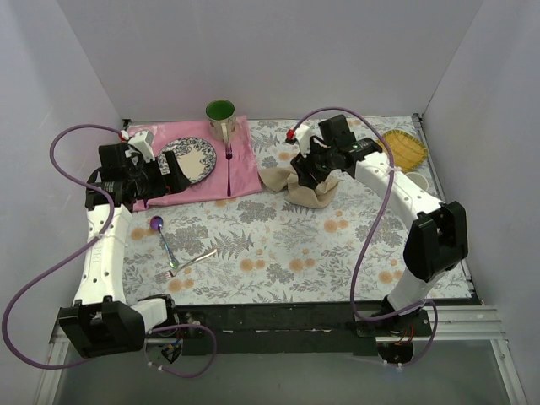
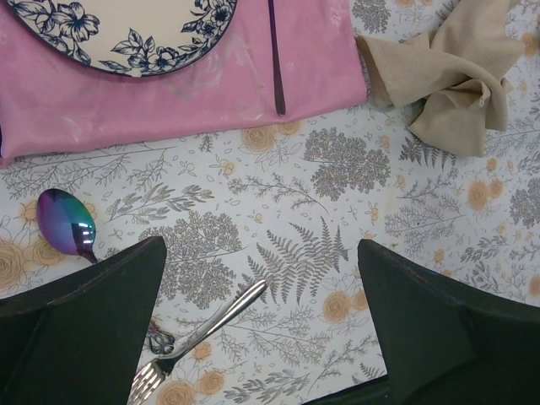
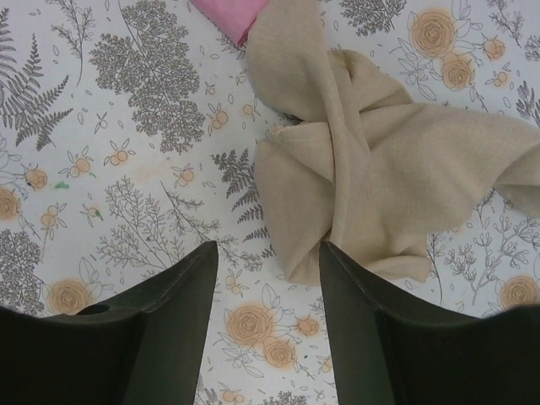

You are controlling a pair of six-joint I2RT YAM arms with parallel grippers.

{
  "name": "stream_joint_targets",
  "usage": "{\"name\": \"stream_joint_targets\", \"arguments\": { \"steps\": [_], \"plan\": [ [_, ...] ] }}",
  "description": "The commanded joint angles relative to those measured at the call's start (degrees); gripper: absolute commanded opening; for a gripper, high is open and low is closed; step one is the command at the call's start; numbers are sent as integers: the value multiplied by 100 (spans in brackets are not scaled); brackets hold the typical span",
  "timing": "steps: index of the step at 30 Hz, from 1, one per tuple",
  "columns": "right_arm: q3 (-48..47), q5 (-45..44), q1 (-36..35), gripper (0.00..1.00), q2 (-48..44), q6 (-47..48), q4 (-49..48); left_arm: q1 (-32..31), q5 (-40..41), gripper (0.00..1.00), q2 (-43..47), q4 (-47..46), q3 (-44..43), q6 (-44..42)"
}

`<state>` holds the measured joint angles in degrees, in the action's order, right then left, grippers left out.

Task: Fold the napkin into a case and place the utensils inside
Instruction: Pick up the crumpled napkin from the center of the board.

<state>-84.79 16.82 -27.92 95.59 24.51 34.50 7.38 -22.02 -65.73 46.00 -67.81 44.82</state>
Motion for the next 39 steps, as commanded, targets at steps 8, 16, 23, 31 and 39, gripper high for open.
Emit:
{"name": "stream_joint_targets", "arguments": {
  "steps": [8, 16, 23, 31, 39],
  "plan": [
    [-1109, -363, -539, 55, 1013, -78, -225, 9, -215, 98, -71, -74, -197, 27],
    [-1496, -820, -679, 51, 1541, -26, -216, 9, -153, 98, -132, -82, -197, -8],
    [-1251, -1040, -697, 67, 1612, 45, -180, 18, -206, 98, -168, -187, -180, -87],
    [-1241, -1453, -706, 38, 1814, 422, 118, 9, -215, 98, -387, -240, -417, -324],
    [-1516, -33, -688, 1, 569, 1002, 971, 1, -1453, 98, -300, -328, -505, -1132]
  ]
}}
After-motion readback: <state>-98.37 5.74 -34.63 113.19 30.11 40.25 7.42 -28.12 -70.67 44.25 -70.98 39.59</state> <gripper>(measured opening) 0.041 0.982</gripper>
